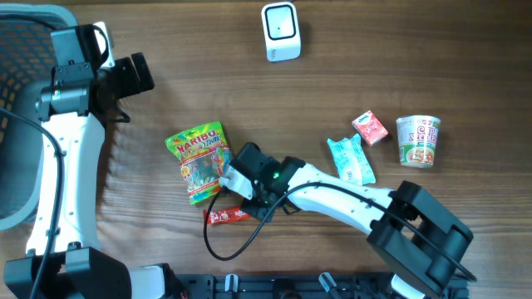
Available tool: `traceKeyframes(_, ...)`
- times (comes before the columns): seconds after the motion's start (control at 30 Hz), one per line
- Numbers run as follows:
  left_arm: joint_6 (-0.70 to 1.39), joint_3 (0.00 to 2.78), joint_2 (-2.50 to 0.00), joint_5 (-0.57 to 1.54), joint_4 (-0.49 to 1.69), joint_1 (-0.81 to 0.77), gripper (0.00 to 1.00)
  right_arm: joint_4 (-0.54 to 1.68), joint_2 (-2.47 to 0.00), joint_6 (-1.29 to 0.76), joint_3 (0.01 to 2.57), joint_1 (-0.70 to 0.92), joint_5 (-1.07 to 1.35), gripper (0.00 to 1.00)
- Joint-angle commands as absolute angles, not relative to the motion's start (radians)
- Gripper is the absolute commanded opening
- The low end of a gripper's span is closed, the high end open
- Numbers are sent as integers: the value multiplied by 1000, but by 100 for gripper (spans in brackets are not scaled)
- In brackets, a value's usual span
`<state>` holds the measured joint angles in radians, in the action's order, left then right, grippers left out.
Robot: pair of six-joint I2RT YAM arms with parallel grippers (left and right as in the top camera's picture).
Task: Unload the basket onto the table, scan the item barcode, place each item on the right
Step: 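Lower and close the right gripper on the Nescafe stick end, then lift the Nescafe stick and carry it rightward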
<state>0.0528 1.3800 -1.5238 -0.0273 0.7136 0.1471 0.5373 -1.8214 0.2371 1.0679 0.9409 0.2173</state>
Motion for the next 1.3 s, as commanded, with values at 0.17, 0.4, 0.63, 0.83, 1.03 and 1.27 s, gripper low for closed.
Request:
traceKeyframes(0.17, 37, 1388, -1515, -19, 711, 155, 100, 539, -1794, 263, 1069, 941, 180, 40)
traceKeyframes(0.4, 37, 1388, -1515, -19, 711, 155, 100, 517, -1794, 284, 1011, 941, 182, 38)
traceKeyframes(0.63, 37, 1388, -1515, -19, 711, 155, 100, 511, -1794, 283, 1007, 941, 241, 19)
traceKeyframes(0.83, 37, 1388, -1515, -19, 711, 155, 100, 607, -1760, 167, 1063, 940, 394, 4)
traceKeyframes(1.03, 37, 1388, -1515, -19, 711, 155, 100, 714, -1630, -33, 1081, 869, 401, 4)
traceKeyframes(1.27, 37, 1388, -1515, -19, 711, 155, 100, 808, -1622, -30, 1079, 524, 931, 4)
